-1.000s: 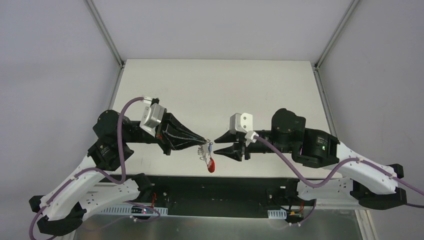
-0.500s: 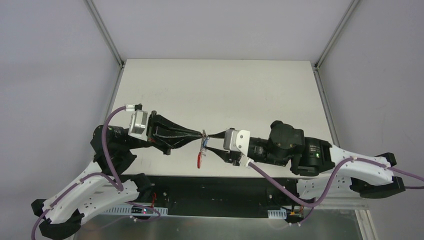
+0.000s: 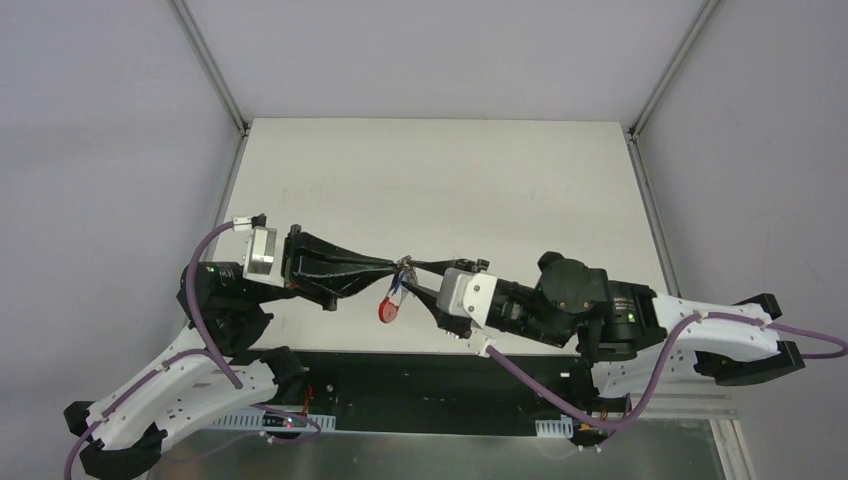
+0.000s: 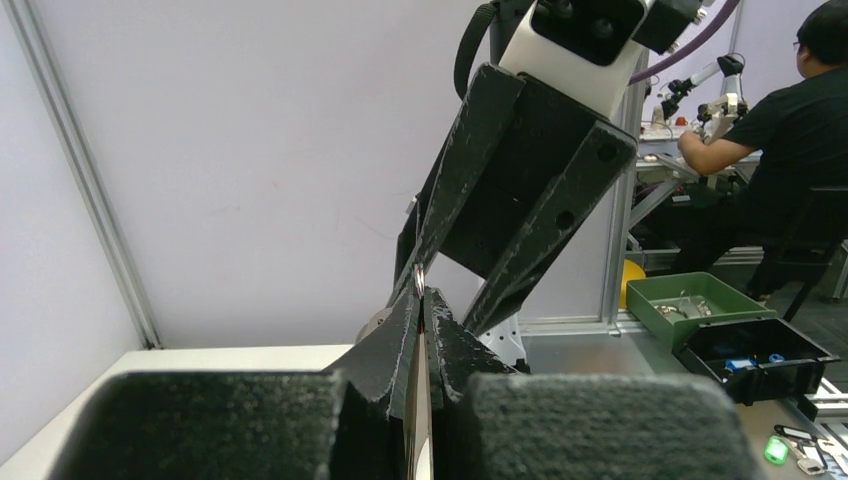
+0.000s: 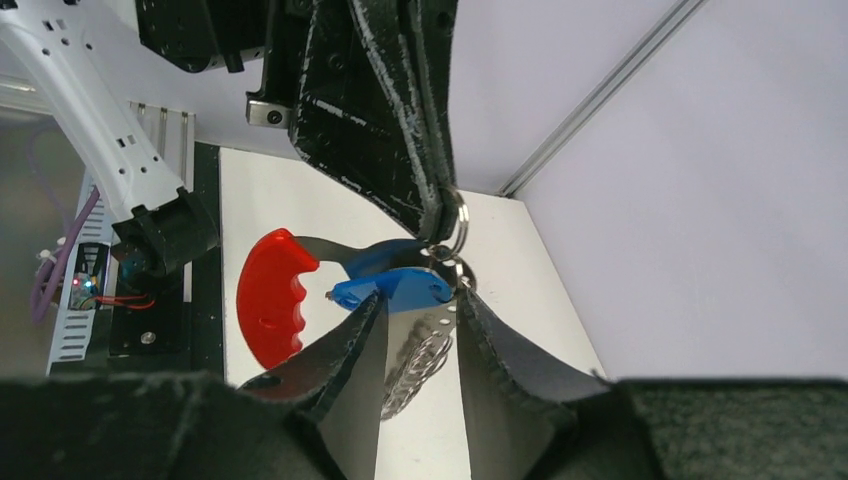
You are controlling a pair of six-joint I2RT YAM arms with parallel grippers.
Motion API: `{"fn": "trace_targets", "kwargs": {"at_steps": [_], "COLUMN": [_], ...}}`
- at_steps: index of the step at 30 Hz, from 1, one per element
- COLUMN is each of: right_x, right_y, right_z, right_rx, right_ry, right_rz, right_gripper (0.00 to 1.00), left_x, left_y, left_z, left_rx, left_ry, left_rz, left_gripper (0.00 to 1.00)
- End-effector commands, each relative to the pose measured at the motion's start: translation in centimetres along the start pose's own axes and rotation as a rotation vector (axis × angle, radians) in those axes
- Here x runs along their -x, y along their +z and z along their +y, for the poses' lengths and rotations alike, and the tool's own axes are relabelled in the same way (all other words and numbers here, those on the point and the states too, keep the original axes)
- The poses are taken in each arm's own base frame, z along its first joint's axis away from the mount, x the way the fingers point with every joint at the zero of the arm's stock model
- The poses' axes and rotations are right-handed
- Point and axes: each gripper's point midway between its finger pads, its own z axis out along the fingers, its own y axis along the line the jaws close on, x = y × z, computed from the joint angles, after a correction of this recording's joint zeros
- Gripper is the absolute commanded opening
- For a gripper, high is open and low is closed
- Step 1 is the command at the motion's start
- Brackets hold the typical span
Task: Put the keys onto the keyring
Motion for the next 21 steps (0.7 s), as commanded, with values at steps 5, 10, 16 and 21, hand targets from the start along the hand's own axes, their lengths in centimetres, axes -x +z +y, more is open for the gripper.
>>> {"fn": "trace_targets", "kwargs": {"at_steps": [5, 10, 16, 21], "right_x": [3.8, 3.8, 3.8, 4.0], "right_y": [-1.2, -0.6, -0.2, -0.4], "right_z": [-3.4, -3.3, -2.4, -1.8], "right_rx": [-0.119, -0.118, -0.081, -0.054], "right_ry": [0.023, 0.007, -0.002, -0.004], "right_rz": [-0.079, -0.066, -0.069, -0.083], "right_gripper": [0.33, 0.27, 0.17, 0.08], "left_x": [2.5, 2.6, 2.5, 2.6], "left_y": [-0.2, -0.2, -0.4, -0.6], "left_z": [-1.2, -1.4, -1.4, -1.3], "left_rx": [-0.031, -0.039, -0.034, -0.021], "left_ry": [0.034, 0.036, 0.040, 0.047], "left_rz": [-0.086, -0.087, -0.085, -0.088], "left_gripper": [0.00, 0.00, 0.00, 0.00]}}
